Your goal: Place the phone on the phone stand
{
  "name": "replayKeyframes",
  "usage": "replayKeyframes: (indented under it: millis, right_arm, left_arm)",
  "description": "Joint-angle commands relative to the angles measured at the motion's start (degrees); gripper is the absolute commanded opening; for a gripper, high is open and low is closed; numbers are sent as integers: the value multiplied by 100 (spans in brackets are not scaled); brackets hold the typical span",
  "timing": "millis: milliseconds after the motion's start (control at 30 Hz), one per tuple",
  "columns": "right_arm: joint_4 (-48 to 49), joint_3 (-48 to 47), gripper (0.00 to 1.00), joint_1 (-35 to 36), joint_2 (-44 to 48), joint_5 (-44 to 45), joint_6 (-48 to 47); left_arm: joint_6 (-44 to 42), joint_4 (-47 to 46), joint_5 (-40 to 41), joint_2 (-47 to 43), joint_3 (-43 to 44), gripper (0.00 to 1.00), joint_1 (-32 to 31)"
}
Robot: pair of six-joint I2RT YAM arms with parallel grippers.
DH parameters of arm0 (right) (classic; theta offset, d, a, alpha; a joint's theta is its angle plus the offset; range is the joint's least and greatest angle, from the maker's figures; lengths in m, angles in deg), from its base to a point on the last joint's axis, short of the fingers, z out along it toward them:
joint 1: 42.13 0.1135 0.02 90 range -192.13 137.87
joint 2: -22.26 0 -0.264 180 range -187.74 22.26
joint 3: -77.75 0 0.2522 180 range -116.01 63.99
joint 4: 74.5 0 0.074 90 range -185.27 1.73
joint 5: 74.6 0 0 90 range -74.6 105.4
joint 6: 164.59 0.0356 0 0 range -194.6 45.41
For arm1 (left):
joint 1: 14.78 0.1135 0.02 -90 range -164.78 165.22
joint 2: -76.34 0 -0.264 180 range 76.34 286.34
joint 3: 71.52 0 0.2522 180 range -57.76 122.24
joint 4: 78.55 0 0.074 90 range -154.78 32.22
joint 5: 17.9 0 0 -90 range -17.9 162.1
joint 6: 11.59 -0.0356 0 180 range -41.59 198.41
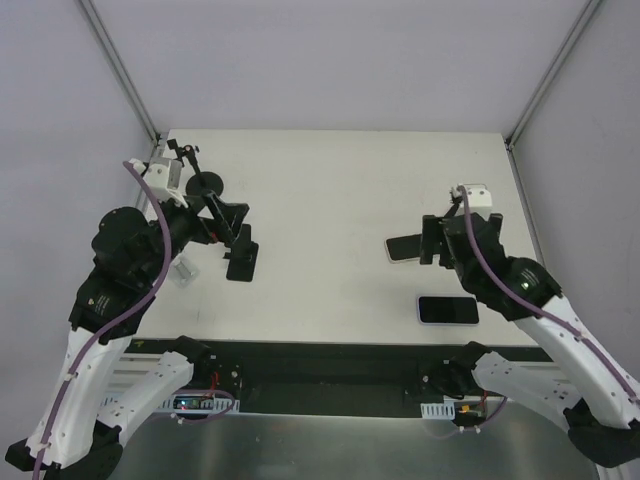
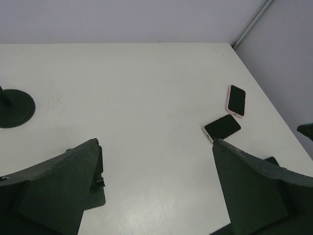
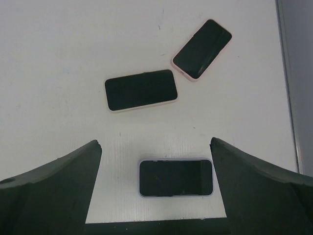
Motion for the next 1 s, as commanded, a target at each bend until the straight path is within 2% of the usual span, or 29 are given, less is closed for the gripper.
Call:
replayKeyframes:
  millis: [0,67,133,167,200,267,300,367,400,567,800,900,967]
  right_arm:
    - [24,-275,96,60,-875,-445,473]
    - [385,-293,96,139,-1271,-1198,490]
    - [1228,-171,96,174,-1474,-1973,517]
    - [1675,-40,96,201,-1632,-2751,769]
    - [2793,162,96,201,-1721,-3159,954]
    - [4081,628,96,314,-2166,-4229,1324]
    - [5088,673,96,393,-2405,-4366,1682]
    - [5676,437,96,639,-3262,-4612,1904]
    - [6044,288,96,719,-3564,-4683,2010]
    - [6380,-897,96,1404,-5163,-4385,1835]
    - [7699,-1356,96,1589,-6510,-4675,2696]
    - [7700,-1541,99,1809,-6828,-4351,2758]
    - [7517,-1646,99,2151,-6906,-3527,2575]
  left_arm:
    - [60,100,-367,42,-347,99,51]
    - [147,109,-429,33,-418,99,51]
    - [313,162,-411,-46,-461,98,59]
    - [437,162,-437,-90,-497,97,51]
    - [551,179,-516,-194,-523,97,51]
    - [762,180,-831,-414,-637,97,51]
    - [833,188,-868,-511,-672,98,51]
    - [851,267,-859,-887,-813,98,51]
    - [833,302,-764,-1038,-839,98,51]
    - [745,846,-420,-2091,-971,99,51]
    - [745,1620,-209,-2621,-1016,99,33]
    - [946,1813,-244,-2647,-1059,99,16]
    - [1053,1875,-358,-2682,-1077,99,24]
